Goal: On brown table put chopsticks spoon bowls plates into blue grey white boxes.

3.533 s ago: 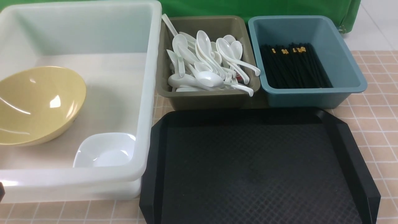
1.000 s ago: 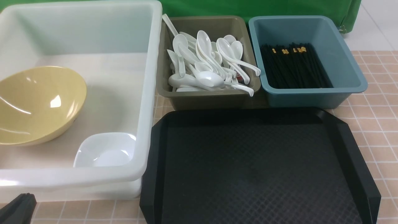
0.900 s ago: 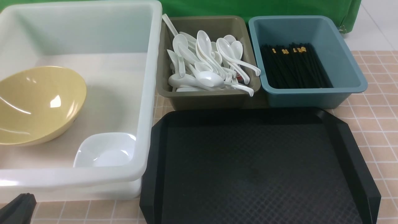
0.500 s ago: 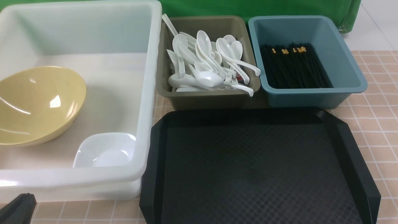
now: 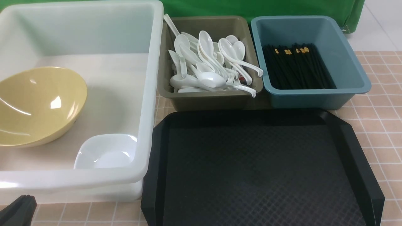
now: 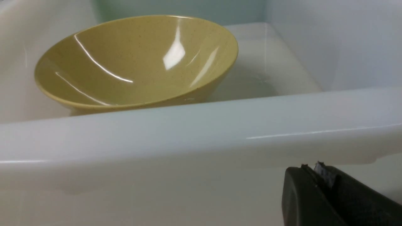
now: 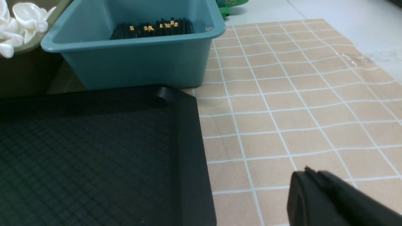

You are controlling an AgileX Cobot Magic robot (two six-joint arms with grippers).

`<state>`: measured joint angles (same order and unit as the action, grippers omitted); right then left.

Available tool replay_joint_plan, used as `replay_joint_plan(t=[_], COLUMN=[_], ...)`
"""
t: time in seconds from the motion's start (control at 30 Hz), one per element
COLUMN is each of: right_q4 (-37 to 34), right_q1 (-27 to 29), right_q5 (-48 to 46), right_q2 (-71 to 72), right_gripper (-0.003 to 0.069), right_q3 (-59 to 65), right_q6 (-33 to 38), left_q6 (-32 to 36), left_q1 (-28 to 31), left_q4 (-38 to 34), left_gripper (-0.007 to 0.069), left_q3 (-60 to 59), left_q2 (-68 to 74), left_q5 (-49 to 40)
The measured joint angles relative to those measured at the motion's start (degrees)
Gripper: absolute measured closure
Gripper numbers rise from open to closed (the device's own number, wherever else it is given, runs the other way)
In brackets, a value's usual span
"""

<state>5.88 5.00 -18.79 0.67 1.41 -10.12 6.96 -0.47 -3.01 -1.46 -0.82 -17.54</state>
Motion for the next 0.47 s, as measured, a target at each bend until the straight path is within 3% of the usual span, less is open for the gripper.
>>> replay_joint_plan(t=[0.47], right_q4=[0.00], right_q1=[0.00], right_q5=[0.00], right_q2=[0.00], right_gripper=[0.0593], right_q3=[0.00], right_q6=[0.00], left_q6=[0.00], left_q1=[0.00], left_q4=[0.00], left_gripper=[0.0623], left_q3=[0.00], left_q2=[0.00], left_q5=[0.00])
